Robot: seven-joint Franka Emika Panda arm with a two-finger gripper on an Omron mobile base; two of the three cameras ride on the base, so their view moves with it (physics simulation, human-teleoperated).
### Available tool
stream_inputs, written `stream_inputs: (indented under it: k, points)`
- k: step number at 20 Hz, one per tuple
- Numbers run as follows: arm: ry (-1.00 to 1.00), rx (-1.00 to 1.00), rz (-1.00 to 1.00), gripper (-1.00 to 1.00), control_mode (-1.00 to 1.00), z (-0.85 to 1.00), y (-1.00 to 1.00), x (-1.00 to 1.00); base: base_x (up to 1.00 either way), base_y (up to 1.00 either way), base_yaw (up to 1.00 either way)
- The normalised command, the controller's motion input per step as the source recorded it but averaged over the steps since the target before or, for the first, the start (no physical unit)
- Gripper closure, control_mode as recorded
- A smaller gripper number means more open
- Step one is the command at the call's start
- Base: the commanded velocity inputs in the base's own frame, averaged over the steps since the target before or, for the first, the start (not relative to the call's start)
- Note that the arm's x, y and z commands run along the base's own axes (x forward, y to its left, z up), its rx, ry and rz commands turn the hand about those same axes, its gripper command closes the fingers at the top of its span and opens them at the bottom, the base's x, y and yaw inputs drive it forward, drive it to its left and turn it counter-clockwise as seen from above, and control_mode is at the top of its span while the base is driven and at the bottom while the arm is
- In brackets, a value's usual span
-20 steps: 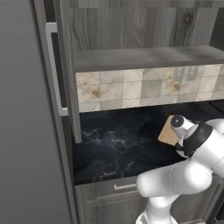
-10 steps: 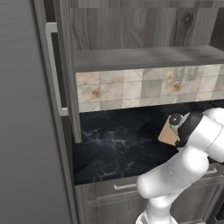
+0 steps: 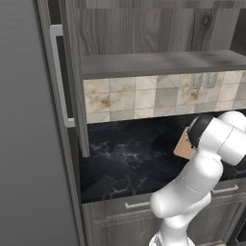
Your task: Open the cabinet, retrieve the rolling pin, and place it next to the meat on the cutting board to prepare for tenderizing.
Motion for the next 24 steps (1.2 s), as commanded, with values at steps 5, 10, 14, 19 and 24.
stream_inputs:
  k: [5, 10, 14, 19, 24]
  points:
    - [0.0, 0.04, 0.01, 1.0, -1.0, -0.09, -0.03, 0.1, 0.0, 0.0, 0.0]
    - [0.0, 0.03, 0.02, 1.0, -1.0, -0.11, -0.01, 0.12, 0.0, 0.0, 0.0]
    - [0.0, 0.04, 0.02, 1.0, -1.0, -0.19, -0.01, 0.14, 0.0, 0.0, 0.0]
    - [0.0, 0.04, 0.02, 1.0, -1.0, -0.23, -0.02, 0.11, 0.0, 0.0, 0.0]
    - [0.0, 0.04, 0.02, 1.0, -1.0, -0.22, -0.01, 0.07, 0.0, 0.0, 0.0]
